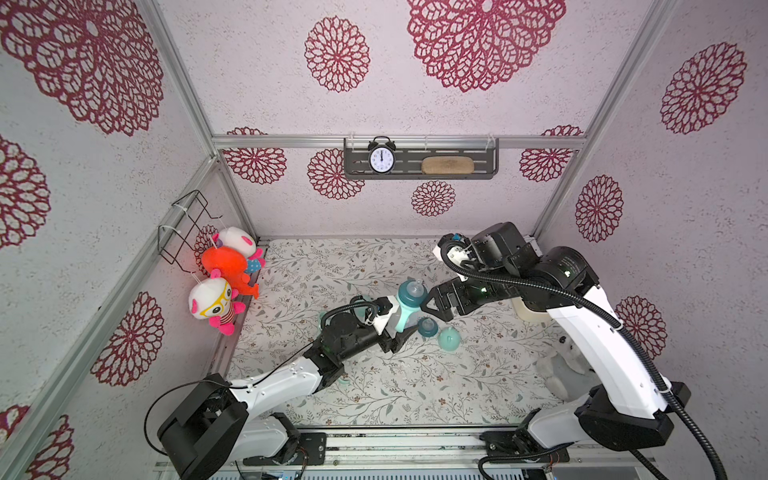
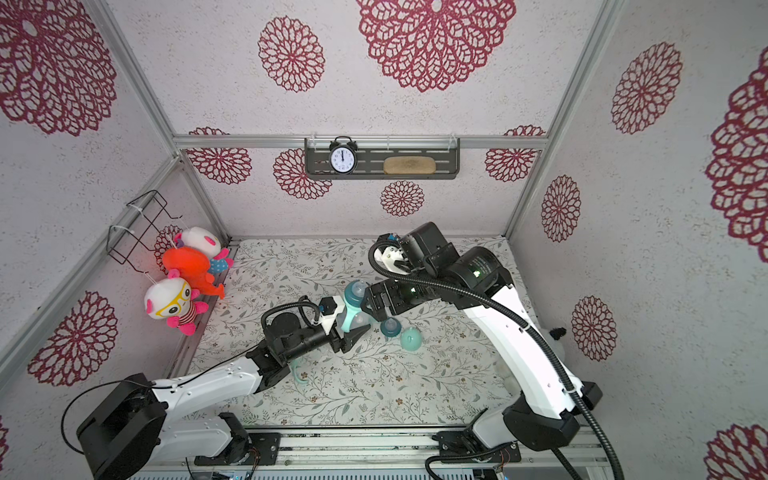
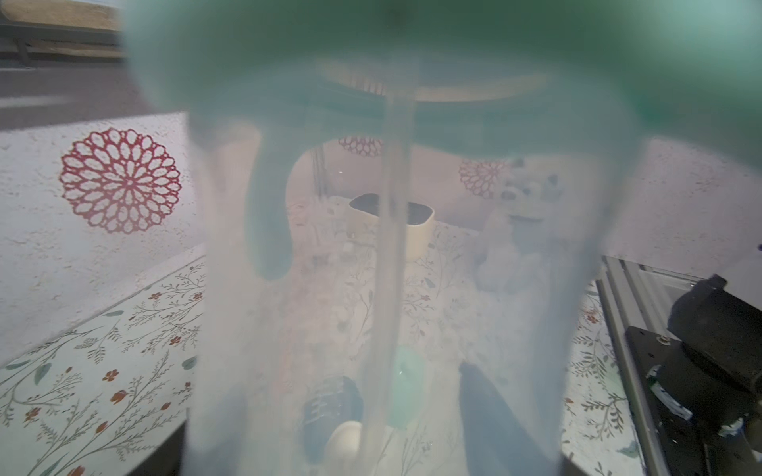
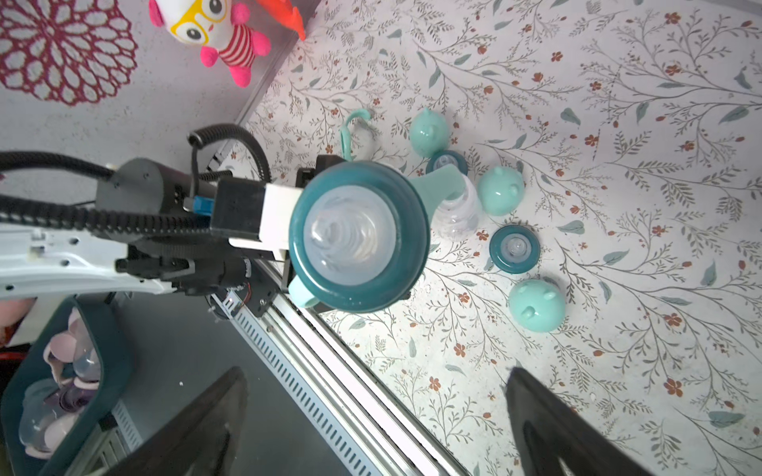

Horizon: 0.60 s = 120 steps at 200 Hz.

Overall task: Assemble the baby bottles
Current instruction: Screw the nipple onto the baby bottle.

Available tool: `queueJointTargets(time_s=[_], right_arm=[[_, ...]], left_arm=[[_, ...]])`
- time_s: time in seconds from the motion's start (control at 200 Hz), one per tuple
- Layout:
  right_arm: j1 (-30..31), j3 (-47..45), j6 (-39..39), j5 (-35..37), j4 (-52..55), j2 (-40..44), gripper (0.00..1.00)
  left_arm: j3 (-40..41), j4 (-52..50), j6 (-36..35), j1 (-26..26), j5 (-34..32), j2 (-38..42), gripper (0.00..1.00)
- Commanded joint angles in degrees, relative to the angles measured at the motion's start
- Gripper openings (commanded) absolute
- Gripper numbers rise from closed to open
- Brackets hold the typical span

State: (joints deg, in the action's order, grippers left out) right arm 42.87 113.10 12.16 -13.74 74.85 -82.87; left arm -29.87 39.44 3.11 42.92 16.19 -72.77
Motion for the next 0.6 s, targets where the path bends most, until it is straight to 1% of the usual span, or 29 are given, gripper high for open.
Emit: queueJointTargets(time_s=[0.0, 0.19, 0.41, 0.49, 0.595], right_arm=[[0.52, -2.11, -5.63, 0.53, -2.72, 1.19, 0.97], [2.57, -4.47, -9.77, 3.68, -3.94, 1.41, 0.94], [4.36, -5.68, -13.58, 2.58, -4.41, -0.26, 0.95], [4.51, -6.58, -14.01, 3.7, -5.01, -1.1, 0.95], [4.57, -7.97, -14.51, 3.03, -6.84, -1.58, 0.96]], left_arm=[[1.22, -0.38, 2.15, -0.56, 4.59, 1.66, 0.0], [3.29, -0.25, 3.75, -0.55, 5.34, 1.83, 0.0], [5.22, -0.59, 4.86, -0.55, 5.24, 3.59, 0.0], [5.77, -0.48, 5.06, -0.47, 5.17, 3.86, 0.0], [6.35, -0.59, 5.15, -0.2, 4.81, 4.2, 0.0]])
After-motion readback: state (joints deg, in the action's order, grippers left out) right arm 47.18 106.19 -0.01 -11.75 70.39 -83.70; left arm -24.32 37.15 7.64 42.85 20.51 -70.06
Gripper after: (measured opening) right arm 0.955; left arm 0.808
